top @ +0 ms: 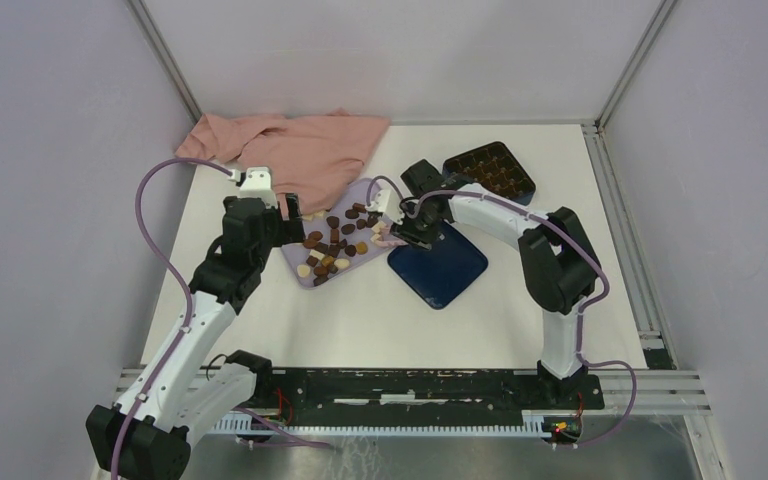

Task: Pack the chocolate
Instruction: Pick up the fake chocolate from the plate.

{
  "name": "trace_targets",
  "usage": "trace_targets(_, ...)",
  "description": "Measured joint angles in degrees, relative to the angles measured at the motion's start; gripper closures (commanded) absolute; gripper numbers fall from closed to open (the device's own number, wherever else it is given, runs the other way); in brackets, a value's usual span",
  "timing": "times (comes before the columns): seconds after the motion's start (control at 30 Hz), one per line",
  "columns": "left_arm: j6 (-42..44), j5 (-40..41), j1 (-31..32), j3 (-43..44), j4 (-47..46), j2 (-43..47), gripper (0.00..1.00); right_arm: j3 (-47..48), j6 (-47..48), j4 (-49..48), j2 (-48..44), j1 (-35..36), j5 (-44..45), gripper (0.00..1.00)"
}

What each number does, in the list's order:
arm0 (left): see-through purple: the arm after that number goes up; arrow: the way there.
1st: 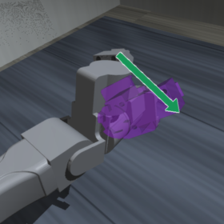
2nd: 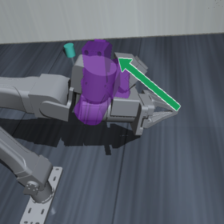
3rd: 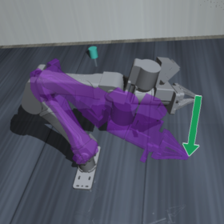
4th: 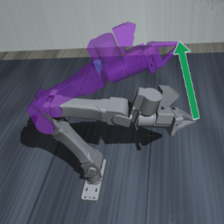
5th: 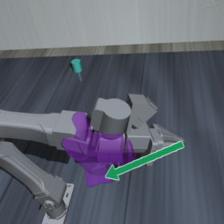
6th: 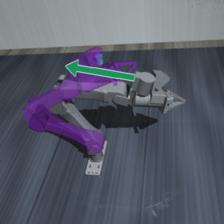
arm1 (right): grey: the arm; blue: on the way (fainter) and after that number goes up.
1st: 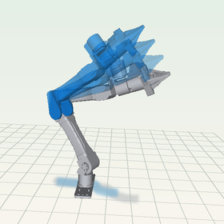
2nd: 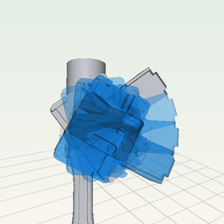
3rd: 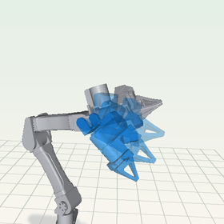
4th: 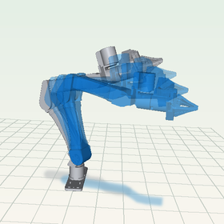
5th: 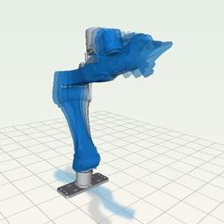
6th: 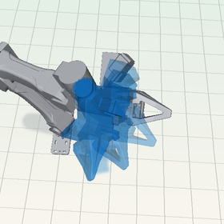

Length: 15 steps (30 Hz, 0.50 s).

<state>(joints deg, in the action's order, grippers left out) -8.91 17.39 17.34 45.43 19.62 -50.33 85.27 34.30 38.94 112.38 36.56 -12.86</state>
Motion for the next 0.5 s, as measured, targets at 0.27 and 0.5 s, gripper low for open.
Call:
trace_targets(0.27,0.0,-0.9,0.0,0.0,0.0,0.0,0.07,0.0,0.0,1.0,0.2,1.3,-0.4,0.56)
trace_targets(0.5,0.0,-1.2,0.0,0.0,0.0,0.0,0.07,2.2,0.0,1.6,2.2,1.7,-0.3,0.58)
